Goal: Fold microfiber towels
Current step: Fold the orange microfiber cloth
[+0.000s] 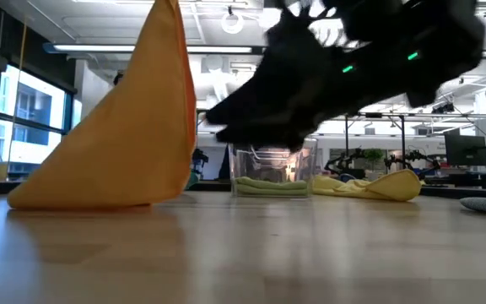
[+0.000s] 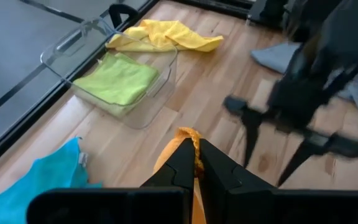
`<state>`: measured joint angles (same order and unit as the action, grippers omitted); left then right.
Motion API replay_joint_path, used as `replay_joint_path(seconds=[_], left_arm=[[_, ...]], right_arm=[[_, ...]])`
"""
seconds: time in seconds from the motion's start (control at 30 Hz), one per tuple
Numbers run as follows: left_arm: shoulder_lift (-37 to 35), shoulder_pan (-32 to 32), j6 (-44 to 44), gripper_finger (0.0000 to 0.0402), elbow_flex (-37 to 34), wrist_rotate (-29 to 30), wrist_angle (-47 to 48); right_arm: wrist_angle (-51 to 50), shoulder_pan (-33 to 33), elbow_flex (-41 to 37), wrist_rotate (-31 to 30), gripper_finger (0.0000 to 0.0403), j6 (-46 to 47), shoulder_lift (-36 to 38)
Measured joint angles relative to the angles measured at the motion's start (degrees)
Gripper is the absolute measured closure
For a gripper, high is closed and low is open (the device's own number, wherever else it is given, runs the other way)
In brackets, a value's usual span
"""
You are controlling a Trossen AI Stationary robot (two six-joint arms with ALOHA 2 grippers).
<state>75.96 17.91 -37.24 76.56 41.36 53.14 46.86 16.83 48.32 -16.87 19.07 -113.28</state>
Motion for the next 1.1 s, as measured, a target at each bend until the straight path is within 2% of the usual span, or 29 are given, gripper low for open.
replay_joint_path(seconds=[0.1, 0.23, 0.33, 0.57, 0.73, 0.87, 1.0, 1.1], left_arm=[[0.00, 0.04, 0.98, 0.0401, -0.01, -0.02, -0.45], [0.00, 0.04, 2.11, 0.0401, 0.01, -0.61, -0.39], [-0.02, 0.41, 2.08, 0.0401, 0.01, -0.76, -0.20], [0.56, 1.99, 3.44, 0.0401, 0.01, -1.75, -0.73], [0.55, 2.74, 3.44, 0.0401, 0.01, -1.61, -0.87], [0.57, 3.45, 3.55, 0.0401, 0.01, -0.87, -1.85], [0.57, 3.81, 5.08, 0.0401, 0.01, -0.83, -3.63], [0.57, 3.91, 5.23, 0.0401, 0.01, -0.70, -3.73]], right_arm=[[-0.51, -1.50, 1.94, -0.65, 0.0182, 1.95, -2.85], [-0.34, -2.03, 2.87, -1.87, 0.0182, -2.42, -3.11], [-2.86, -1.93, 2.70, -3.49, 0.0182, -3.53, -0.32], [-8.12, -2.56, 2.74, -11.38, 0.0182, -8.91, 8.50], [-10.09, -6.43, 5.30, -5.01, 0.0182, -8.61, 8.10], [-12.37, -7.91, 7.18, -3.08, 0.0190, -9.30, 6.46], [-11.97, -9.33, 9.01, 1.72, 0.0219, -10.15, 5.05], [-12.24, -9.99, 9.83, 3.36, 0.0261, -10.54, 3.78]])
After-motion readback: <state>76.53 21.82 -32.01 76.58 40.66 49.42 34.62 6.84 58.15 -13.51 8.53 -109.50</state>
